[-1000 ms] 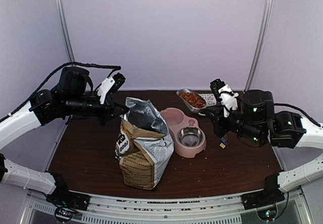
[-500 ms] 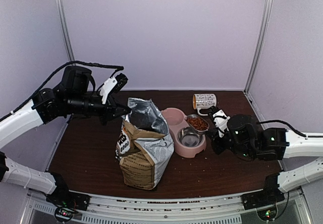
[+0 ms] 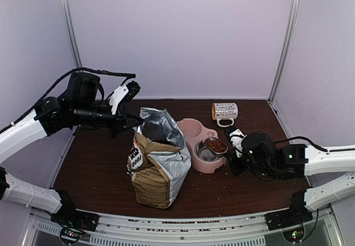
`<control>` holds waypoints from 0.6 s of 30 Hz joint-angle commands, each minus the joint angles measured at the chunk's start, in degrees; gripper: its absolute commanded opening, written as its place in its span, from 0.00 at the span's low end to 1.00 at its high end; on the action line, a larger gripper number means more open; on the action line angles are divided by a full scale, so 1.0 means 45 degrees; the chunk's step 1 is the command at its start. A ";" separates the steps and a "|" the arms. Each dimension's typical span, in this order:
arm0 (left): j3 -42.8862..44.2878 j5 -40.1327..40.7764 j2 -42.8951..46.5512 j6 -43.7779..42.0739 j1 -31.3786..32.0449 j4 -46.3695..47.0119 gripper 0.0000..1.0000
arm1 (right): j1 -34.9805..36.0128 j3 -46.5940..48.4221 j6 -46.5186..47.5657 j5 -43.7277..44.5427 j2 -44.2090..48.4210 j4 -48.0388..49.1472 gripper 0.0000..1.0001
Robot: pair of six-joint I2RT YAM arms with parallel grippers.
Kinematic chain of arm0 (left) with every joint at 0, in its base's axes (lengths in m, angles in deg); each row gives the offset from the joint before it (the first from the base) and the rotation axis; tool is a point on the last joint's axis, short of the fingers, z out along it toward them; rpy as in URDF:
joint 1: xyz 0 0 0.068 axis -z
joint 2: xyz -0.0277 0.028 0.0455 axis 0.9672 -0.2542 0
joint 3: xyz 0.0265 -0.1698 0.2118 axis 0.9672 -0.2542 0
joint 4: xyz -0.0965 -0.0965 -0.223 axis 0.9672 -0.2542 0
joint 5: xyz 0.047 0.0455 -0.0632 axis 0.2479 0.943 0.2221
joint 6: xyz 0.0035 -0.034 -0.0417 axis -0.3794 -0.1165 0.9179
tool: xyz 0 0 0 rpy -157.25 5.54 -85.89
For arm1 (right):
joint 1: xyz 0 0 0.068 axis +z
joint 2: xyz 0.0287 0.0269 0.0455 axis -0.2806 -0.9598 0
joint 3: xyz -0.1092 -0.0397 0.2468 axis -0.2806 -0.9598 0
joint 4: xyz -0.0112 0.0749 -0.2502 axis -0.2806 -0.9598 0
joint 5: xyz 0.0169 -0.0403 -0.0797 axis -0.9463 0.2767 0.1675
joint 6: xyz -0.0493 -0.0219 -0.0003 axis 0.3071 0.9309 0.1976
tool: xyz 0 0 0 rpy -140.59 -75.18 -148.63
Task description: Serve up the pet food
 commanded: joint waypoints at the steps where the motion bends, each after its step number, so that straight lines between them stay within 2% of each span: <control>1: 0.0305 0.0575 0.0262 -0.0306 -0.0322 0.0816 0.00 | -0.0228 0.0120 -0.0429 -0.0129 -0.0114 -0.0189 0.00; 18: 0.0239 0.0735 0.0505 -0.0383 -0.0309 0.0723 0.00 | -0.0841 0.1926 -0.0593 -0.0787 -0.1482 -0.2780 0.00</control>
